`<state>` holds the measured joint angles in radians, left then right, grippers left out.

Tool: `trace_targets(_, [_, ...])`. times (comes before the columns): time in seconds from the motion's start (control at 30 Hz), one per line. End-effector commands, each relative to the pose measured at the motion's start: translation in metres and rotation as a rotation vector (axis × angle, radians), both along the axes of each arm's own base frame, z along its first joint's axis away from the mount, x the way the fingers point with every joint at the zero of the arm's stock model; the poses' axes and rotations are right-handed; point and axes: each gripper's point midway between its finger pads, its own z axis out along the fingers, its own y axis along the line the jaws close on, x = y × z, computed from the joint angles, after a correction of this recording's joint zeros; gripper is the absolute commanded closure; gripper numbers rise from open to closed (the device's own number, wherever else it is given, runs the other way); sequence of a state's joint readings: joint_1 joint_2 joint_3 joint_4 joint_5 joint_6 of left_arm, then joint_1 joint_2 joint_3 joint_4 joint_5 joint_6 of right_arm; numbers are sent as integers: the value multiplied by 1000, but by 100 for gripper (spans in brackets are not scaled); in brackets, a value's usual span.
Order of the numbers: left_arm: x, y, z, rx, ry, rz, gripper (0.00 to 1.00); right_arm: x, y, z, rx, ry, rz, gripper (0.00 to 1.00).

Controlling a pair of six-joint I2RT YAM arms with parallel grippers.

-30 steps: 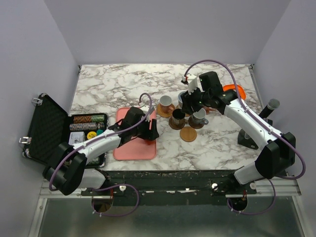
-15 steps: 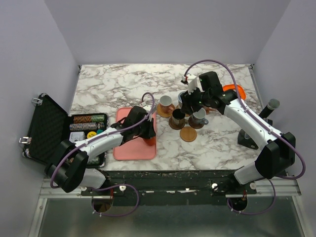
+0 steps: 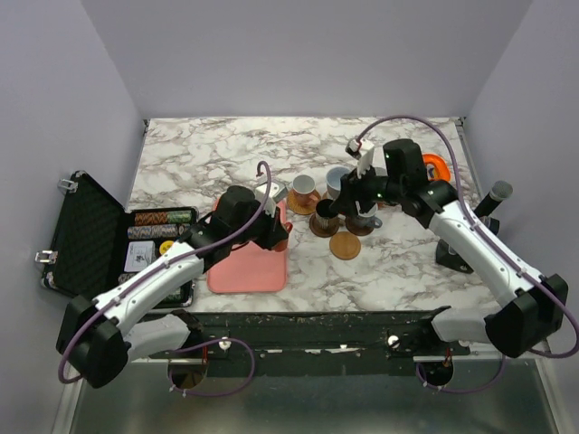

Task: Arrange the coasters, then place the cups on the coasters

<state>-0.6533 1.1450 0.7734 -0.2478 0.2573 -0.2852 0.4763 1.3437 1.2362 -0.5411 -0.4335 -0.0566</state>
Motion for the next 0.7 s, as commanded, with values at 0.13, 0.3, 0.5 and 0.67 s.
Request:
trace_targets(0.13, [-47,-25,73,-121,-267,-469,100,-63,36,10,178,-14,298,38])
trace_targets(0.3, [-63,-32,73,-162,-238,-584,100,-84,50,0,181,4,415,39])
trace_targets(0.5, [-75,-36,76,-209,-238,-649,100,-100,62,-18,161,23,522,42])
trace_targets(0.67, [-79,-35,80,-223,-253,-665,100,-105,71,-32,133,67,557,46])
